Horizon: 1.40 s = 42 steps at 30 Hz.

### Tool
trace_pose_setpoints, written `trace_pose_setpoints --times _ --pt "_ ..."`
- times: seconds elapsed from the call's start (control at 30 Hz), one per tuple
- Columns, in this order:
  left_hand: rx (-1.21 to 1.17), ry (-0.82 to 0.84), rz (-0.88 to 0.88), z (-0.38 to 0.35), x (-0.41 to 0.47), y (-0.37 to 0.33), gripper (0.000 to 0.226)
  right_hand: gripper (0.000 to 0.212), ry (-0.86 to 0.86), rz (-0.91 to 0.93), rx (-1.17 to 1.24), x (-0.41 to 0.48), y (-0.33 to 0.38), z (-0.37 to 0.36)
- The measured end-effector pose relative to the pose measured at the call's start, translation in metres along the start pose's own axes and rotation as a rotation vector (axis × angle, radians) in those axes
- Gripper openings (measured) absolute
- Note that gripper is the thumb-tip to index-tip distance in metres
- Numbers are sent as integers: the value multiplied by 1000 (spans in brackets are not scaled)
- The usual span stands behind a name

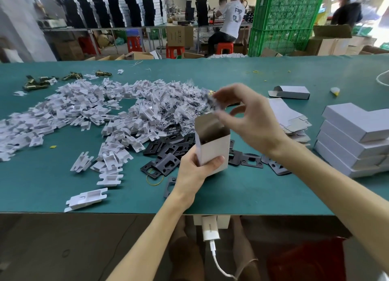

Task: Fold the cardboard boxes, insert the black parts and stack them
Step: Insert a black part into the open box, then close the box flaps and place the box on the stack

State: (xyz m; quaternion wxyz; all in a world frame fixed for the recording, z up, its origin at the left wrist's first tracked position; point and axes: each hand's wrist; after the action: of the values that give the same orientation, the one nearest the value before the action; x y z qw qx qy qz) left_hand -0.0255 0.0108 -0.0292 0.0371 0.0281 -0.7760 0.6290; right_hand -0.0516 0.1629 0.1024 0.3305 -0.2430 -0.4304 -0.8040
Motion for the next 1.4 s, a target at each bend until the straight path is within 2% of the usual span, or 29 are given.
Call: trace_pose_setpoints --times 0.1,0.2,0.23,0.4,0.5,0.6,0.73,0.87,0.93,1.0,1.07,1.27,1.4 --pt "4 12 -1 0 0 0 31 23 3 176 -206 -12 1 -4" --pt "-8 20 14 -1 -1 0 34 19 -144 269 -208 -18 -1 0" --pt "-8 16 23 -1 -1 0 36 18 -140 271 -197 -19 -2 1" --pt "29 26 60 -1 1 2 38 22 221 125 -347 -26 -15 -3" --pt "49 36 56 0 1 2 39 23 211 94 -302 -32 -12 -6" --pt "46 51 48 0 1 4 37 21 218 139 -402 -33 -8 -7" --pt "35 42 44 1 1 2 39 24 322 41 -596 -28 -11 -6" --pt "31 34 17 -1 0 2 41 25 390 10 -579 -33 -16 -2" --pt "23 37 -24 -2 -1 1 51 27 314 -23 -486 -37 -21 -3" --pt "16 52 -63 -1 -1 0 73 33 198 -152 -280 -42 -26 -6" --pt "33 50 -90 0 -1 0 91 38 161 -301 -58 -46 -33 -9" --pt "89 2 -143 -2 -1 -1 82 39 68 -467 471 -64 -47 -27" --pt "34 -84 -146 -1 -3 -2 66 35 -51 -436 563 -72 -48 -45"
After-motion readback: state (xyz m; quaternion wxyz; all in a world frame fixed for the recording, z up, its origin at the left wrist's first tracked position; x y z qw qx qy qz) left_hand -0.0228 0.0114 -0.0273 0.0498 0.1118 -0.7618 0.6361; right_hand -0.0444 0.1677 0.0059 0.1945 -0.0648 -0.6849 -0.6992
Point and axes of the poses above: each hand's wrist, its own x-axis towards the middle knuckle, its own z-axis out of the back of the hand, y = z × x, and after that the axes turned 4 degrees about z, right-handed
